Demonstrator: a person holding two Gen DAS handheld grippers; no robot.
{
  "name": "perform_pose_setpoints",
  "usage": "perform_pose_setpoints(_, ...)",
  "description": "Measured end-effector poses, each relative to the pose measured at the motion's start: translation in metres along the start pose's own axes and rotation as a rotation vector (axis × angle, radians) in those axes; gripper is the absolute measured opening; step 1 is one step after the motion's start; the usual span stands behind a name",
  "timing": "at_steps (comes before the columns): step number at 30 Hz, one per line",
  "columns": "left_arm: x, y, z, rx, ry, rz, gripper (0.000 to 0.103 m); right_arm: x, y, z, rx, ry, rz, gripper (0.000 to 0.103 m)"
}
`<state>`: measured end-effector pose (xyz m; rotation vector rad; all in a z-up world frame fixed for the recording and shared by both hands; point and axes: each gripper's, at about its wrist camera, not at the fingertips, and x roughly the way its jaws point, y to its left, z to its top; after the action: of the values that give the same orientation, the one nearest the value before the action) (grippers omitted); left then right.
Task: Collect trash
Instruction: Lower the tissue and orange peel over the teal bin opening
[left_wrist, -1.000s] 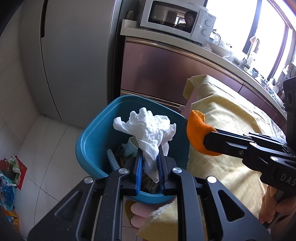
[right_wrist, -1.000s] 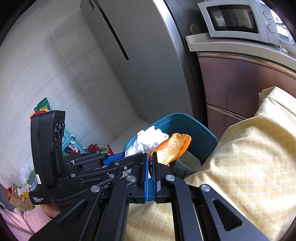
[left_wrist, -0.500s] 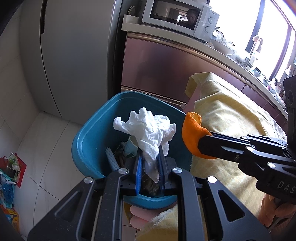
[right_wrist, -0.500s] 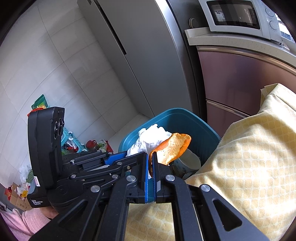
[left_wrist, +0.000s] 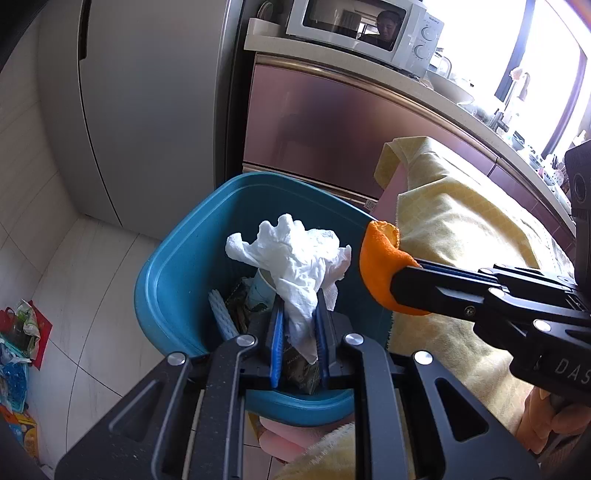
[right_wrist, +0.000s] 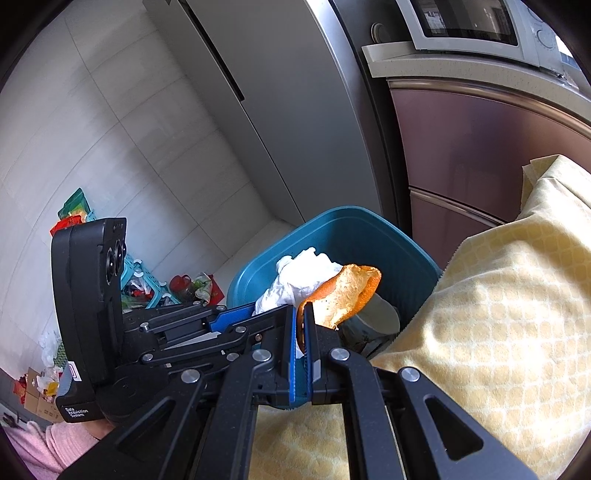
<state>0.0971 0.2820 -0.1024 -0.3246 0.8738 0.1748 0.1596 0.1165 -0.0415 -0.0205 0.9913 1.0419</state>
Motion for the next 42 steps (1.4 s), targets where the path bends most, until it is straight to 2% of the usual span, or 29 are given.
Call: perform_pose_setpoints(42, 0.028, 0.009, 0.001, -0.026, 0.062, -0.003, 0.017, 0.026, -0.009, 0.023, 0.051, 0.100, -0.020, 0.006)
